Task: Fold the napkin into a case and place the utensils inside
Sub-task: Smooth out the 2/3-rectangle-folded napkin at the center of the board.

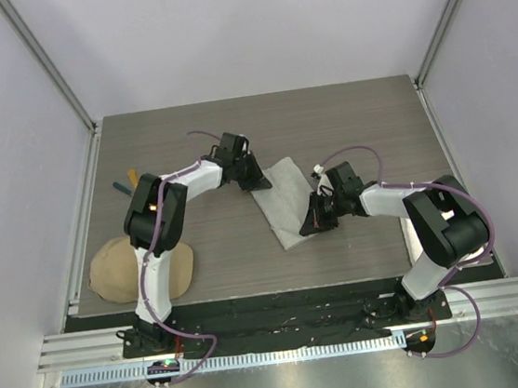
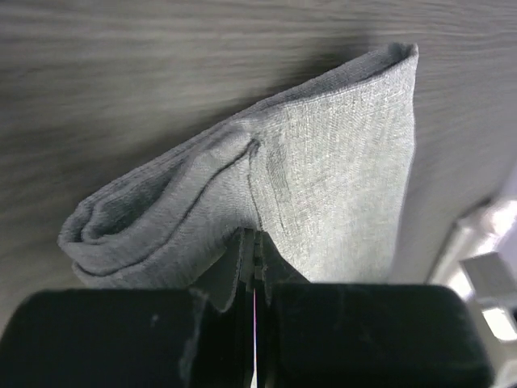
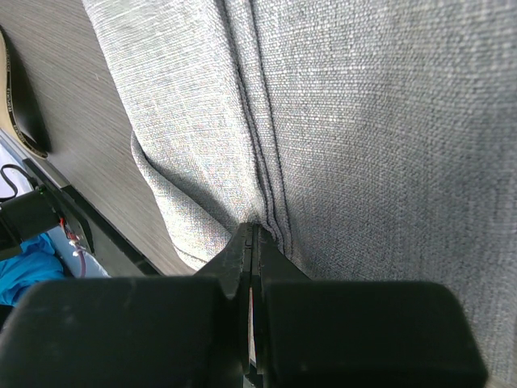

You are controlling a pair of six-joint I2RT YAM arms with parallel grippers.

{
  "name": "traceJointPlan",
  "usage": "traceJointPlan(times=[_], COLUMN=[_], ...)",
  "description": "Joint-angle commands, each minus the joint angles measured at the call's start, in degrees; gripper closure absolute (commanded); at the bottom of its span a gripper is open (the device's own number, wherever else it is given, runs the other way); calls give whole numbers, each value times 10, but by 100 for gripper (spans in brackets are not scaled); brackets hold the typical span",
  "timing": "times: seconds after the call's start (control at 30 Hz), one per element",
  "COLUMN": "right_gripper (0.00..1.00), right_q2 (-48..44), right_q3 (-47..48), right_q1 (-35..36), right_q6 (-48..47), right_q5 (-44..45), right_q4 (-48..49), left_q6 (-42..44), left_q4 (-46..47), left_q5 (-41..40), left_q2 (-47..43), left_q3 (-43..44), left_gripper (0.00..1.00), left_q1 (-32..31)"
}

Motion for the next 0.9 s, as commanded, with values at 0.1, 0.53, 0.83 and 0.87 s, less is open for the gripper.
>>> traceJointPlan(times=[0.1,0.53,0.83,0.87], right_gripper=[99,86,74,75], right_q2=[0,-9,123,143], right_q3=[7,147,338,352], right_q1=[2,2,-27,-28], right_q6=[-15,-25,-23,-24], right_q5=[8,51,86,90], right_q4=[-7,-76,-93,-93], left_q6=[-10,45,33,29], left_q4=[115,-48,-149,-158], left_q5=[32,-64,-157,-168], left_q2=[38,-35,50,55], left_q3=[19,80,217,228], left_gripper=[100,65,65,65], left_q1=[-6,-7,-11,-15])
